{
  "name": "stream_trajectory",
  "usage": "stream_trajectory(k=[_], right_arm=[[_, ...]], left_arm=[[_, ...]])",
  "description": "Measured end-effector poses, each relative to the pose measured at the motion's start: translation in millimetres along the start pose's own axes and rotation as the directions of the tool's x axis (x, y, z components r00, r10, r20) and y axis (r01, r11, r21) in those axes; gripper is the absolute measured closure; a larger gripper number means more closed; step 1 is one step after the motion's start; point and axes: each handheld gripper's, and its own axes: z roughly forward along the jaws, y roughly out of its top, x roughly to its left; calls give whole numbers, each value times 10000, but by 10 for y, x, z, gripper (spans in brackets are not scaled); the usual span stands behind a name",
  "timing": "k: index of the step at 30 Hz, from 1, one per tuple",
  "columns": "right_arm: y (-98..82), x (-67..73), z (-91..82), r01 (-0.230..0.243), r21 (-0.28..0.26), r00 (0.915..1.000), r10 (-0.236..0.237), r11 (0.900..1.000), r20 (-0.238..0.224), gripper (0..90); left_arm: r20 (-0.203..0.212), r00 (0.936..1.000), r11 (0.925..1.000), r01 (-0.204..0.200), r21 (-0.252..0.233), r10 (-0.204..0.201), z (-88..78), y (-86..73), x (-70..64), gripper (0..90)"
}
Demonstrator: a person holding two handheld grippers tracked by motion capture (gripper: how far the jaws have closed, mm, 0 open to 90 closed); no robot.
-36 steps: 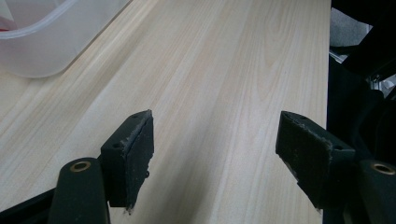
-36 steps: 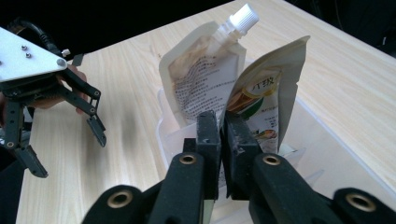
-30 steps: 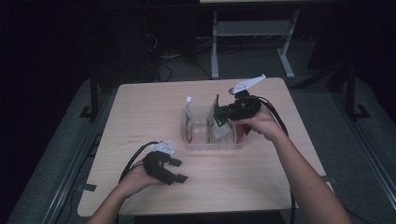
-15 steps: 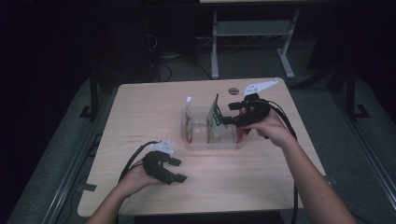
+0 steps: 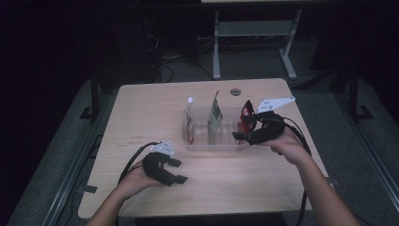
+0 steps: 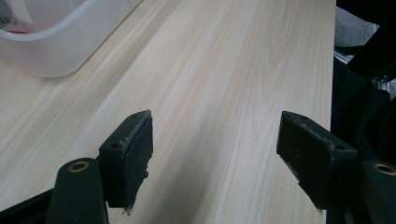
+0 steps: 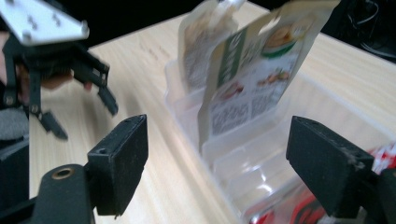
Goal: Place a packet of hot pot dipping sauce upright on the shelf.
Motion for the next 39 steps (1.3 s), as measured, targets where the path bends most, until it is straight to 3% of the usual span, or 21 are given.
stream_trajectory(k=[2,14,17,22,30,34,39], right_arm=[[-82,71,-28,192,35,9997,-192,9998,123,204],[-553,339,-122,149,104,9996,-151,9998,223,209],[-666,376,-117,235,303,9982,-251,9993,547,207],[-855,394,-91,138,792,9966,-202,9968,802,195],[-1071,353,-9,232,1388,9968,-336,9900,729,193],[-1111,366,47,396,1751,9960,-529,9838,725,186],[-1116,385,69,539,1822,9957,-667,9818,649,176]], left_arm=[[-68,10000,10000,-3,-61,2,-12,11,-6,261],[-472,9989,10000,-37,-38,35,-104,-147,-79,259],[-609,9980,9999,-149,-38,147,-118,-198,-69,257],[-749,9971,9999,-107,-99,99,-96,-270,-76,236],[-1261,9863,9925,-979,726,1065,-9,-338,-84,172],[-1188,9871,9918,-980,816,1073,28,-359,-86,172],[-1033,9886,9913,-1013,844,1098,47,-352,-91,172]])
